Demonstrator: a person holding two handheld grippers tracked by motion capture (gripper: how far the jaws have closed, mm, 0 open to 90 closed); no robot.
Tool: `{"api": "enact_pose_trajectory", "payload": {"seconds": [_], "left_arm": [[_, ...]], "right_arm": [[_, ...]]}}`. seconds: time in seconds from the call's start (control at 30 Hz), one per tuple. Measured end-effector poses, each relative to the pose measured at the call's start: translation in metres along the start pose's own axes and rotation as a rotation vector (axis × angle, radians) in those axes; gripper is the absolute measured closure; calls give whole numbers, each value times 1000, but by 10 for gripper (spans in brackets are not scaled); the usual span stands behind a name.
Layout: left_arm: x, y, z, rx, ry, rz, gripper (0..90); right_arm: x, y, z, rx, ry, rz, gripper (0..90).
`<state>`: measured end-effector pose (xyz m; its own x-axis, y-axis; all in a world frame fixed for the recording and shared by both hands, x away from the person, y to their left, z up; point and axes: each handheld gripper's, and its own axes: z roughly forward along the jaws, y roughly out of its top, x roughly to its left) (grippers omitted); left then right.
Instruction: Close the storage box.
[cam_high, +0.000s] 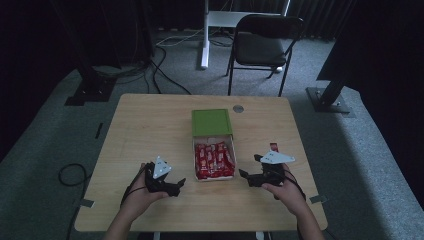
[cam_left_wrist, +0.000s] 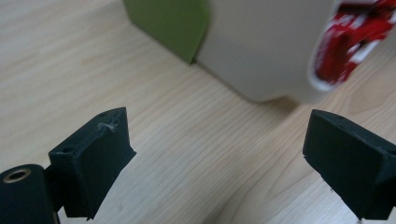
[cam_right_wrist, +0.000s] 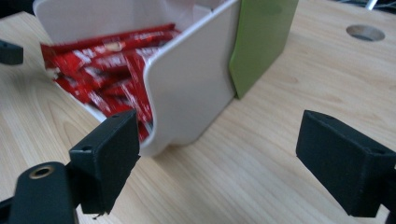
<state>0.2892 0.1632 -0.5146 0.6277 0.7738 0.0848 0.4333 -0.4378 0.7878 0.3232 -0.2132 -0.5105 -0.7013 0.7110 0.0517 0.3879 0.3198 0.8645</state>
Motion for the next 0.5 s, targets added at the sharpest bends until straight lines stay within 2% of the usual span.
{"api": "enact_pose_trajectory", "payload": {"seconds": [0.1, 0.23, 0.33, 0.5], "left_arm": [[-5, 8, -2, -22, -23, 10, 84], [-10, 15, -2, -48, -62, 15, 84], [-12, 19, 2, -60, -67, 17, 84], [-13, 22, 7, -69, -65, 14, 84]], "right_arm": [[1, 4, 0, -15, 5, -1, 131], [2, 9, 3, -34, 25, 33, 131], [3, 13, 6, -34, 19, 11, 133], [1, 16, 11, -29, 18, 10, 133]]}}
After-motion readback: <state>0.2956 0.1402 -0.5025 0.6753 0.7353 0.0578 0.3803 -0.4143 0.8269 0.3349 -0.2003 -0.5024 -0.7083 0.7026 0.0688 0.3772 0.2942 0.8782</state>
